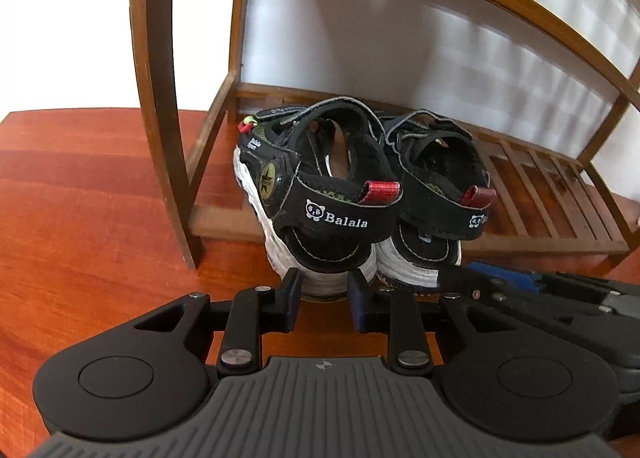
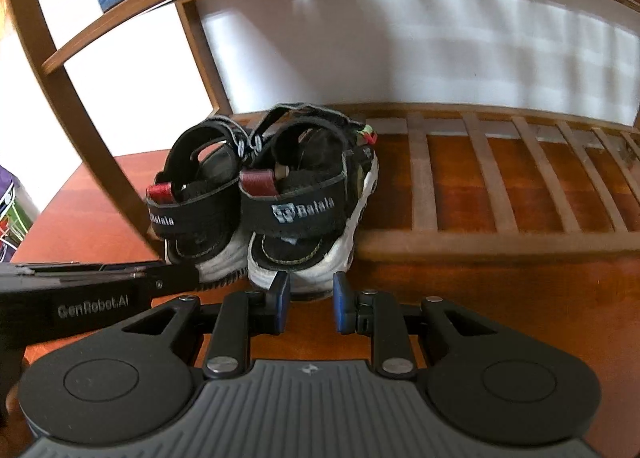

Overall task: Organize scattered shoes
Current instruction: 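Lower the black sandals onto the bottom shelf slats and open both grippers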

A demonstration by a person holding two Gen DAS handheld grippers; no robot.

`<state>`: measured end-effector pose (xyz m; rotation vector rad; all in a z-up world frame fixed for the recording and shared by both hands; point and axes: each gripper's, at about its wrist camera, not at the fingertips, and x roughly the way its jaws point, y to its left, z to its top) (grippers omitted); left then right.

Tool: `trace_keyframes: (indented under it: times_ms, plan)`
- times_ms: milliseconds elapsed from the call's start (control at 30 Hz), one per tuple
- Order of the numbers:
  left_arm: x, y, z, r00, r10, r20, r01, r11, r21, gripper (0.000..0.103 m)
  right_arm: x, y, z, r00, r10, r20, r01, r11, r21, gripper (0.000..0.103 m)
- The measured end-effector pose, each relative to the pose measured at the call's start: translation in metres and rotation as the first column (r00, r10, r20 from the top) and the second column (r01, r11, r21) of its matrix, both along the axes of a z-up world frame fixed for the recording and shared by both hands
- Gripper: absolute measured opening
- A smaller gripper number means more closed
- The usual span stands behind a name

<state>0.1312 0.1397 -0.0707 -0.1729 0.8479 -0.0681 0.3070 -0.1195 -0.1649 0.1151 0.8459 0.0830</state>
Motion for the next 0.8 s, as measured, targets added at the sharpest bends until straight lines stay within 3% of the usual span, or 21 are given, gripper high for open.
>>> trace_keyframes:
  times_ms: [233,567,800]
  plan:
    - [0.006,0.003,0.003,1.0,0.012,0.015,-0.012,1.0,0.011,0.028,0.022,-0.002,-0.001,1.0,-0.003,0.005,0.003,1.0,-0.01,0.027]
    - [-0.013,0.011,0.004,1.0,-0.005,-0.025,0.004,0.999,-0.05,0.028,-0.001,-0.008,-0.001,0.999,0.003,-0.04,-0.001,0.999,0.045,0.027]
    - [-0.021,0.005,-0.002,0.999,-0.026,-0.046,0.025,0.999,-0.035,0.028,0.001,-0.004,-0.008,0.999,0.009,-0.051,-0.008,1.0,0.027,0.027]
